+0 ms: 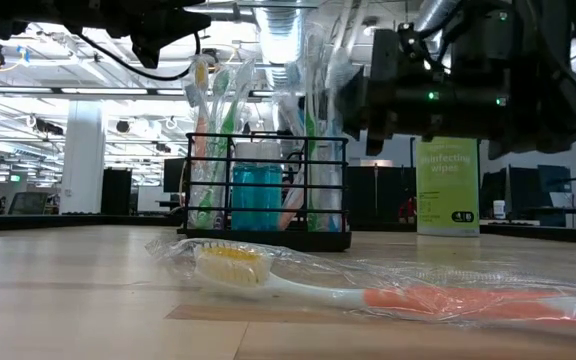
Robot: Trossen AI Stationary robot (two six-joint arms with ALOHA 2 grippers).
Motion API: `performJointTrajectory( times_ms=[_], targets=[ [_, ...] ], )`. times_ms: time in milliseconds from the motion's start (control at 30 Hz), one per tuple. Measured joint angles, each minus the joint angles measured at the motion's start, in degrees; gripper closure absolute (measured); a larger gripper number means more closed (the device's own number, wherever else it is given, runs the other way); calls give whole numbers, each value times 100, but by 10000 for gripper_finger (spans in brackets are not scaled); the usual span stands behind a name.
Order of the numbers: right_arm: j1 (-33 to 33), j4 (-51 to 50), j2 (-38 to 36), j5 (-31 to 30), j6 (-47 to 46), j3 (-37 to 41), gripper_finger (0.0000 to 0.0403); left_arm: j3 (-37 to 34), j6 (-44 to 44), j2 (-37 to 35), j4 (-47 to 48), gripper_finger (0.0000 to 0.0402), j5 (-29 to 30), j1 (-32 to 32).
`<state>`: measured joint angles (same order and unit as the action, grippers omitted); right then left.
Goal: Pick & Place toothbrushing station
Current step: Put the blue toothbrush into the mesh, then put the orange toothbrush into the mesh
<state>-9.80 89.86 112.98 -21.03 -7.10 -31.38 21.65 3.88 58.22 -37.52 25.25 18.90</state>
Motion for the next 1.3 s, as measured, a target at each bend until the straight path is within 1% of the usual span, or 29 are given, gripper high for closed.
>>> performJointTrajectory(
  times_ms=[167, 700, 800, 1067, 1167, 1300],
  targets=[
    [0, 1, 174, -2, -108, 57, 403, 0, 2, 0, 13, 234, 1, 0],
    [-88, -44, 172, 21, 12, 60, 401, 0, 0, 0, 18, 234, 1, 0],
    [-106, -50, 169, 1, 181, 62, 386, 0, 1, 0, 20, 234, 1, 0],
    [-122, -71, -56, -1, 309, 168, 315, 0, 0, 0, 22, 234, 1, 0],
    [-179, -67, -240, -25, 426, 316, 306, 0, 2, 0, 24, 234, -2, 0],
    [-278, -58, -645, -242, 601, 545, 307, 0, 0, 0, 24, 234, 1, 0]
  ],
)
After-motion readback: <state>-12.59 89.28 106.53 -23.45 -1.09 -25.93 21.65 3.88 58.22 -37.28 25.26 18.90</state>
